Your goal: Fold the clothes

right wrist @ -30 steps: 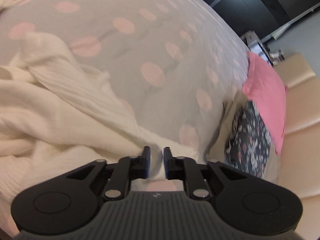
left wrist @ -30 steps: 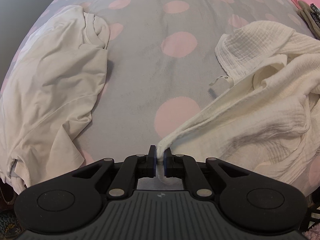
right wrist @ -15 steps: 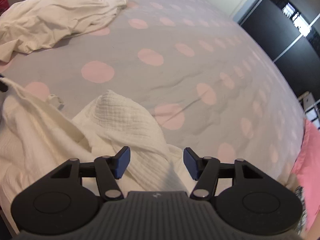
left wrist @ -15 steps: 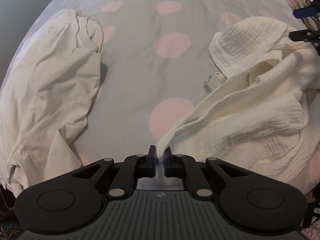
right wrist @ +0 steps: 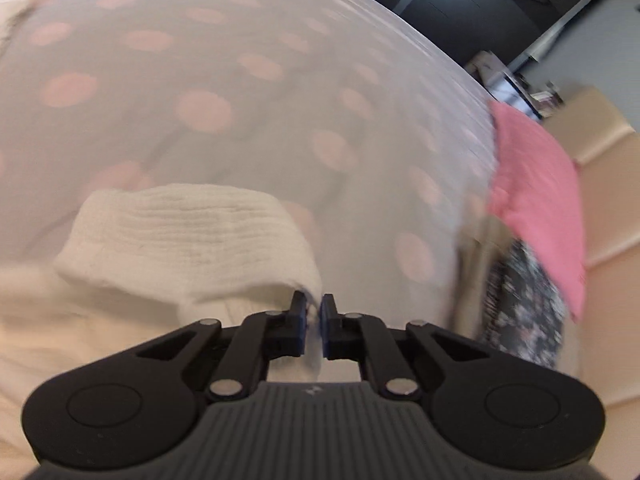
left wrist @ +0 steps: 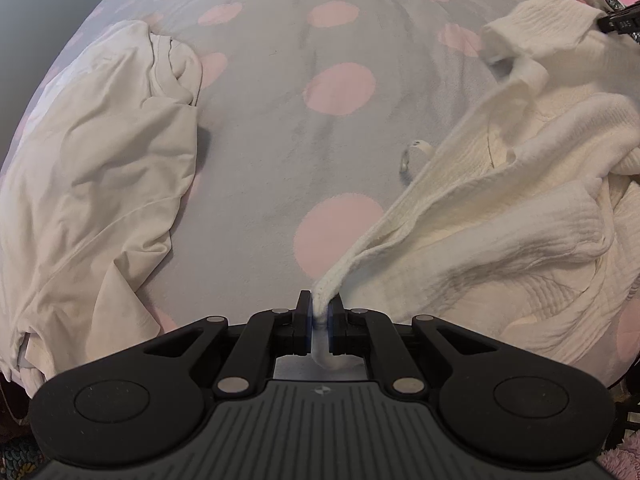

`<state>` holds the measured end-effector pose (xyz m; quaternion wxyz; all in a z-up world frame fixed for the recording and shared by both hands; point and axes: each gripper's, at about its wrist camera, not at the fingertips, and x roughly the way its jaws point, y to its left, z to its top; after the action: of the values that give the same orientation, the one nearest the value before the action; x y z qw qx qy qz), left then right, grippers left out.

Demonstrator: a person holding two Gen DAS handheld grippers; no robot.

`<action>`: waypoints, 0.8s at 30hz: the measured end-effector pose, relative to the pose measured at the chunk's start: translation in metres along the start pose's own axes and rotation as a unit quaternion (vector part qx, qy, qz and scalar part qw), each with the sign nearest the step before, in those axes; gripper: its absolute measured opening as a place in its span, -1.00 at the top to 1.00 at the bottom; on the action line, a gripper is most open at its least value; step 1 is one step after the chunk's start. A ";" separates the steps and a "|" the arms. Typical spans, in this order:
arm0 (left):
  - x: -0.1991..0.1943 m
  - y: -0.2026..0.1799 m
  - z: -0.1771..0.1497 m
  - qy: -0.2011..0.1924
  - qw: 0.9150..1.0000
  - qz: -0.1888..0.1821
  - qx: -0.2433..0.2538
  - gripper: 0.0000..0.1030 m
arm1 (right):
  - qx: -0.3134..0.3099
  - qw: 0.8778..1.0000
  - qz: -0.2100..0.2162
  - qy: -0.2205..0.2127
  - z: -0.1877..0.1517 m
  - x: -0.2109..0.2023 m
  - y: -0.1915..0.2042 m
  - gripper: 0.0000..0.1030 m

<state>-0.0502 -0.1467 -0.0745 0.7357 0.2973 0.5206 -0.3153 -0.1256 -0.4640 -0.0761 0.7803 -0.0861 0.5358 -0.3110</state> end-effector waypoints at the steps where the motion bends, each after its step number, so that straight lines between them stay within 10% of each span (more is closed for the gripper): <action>1: 0.001 0.000 -0.001 0.001 1.000 0.000 0.001 0.91 | 0.006 1.000 -0.005 0.010 -0.002 0.004 -0.007 0.83; 8: 0.006 -0.001 0.000 0.010 1.000 0.002 0.001 0.91 | -0.059 0.997 0.032 -0.043 -0.007 -0.015 -0.004 0.35; 16: 0.013 0.010 -0.002 0.014 0.999 -0.028 -0.025 0.90 | -0.237 0.957 0.137 -0.097 0.009 -0.032 0.070 0.24; 24: 0.022 0.043 -0.025 0.041 0.988 -0.110 -0.099 0.18 | -0.327 0.924 0.166 -0.109 0.016 -0.027 0.122 0.18</action>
<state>-0.0258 -0.1040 -0.0977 0.7003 0.1764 0.6086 -0.3288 -0.0696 -0.3554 -0.1056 0.8028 -0.2793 0.5261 0.0270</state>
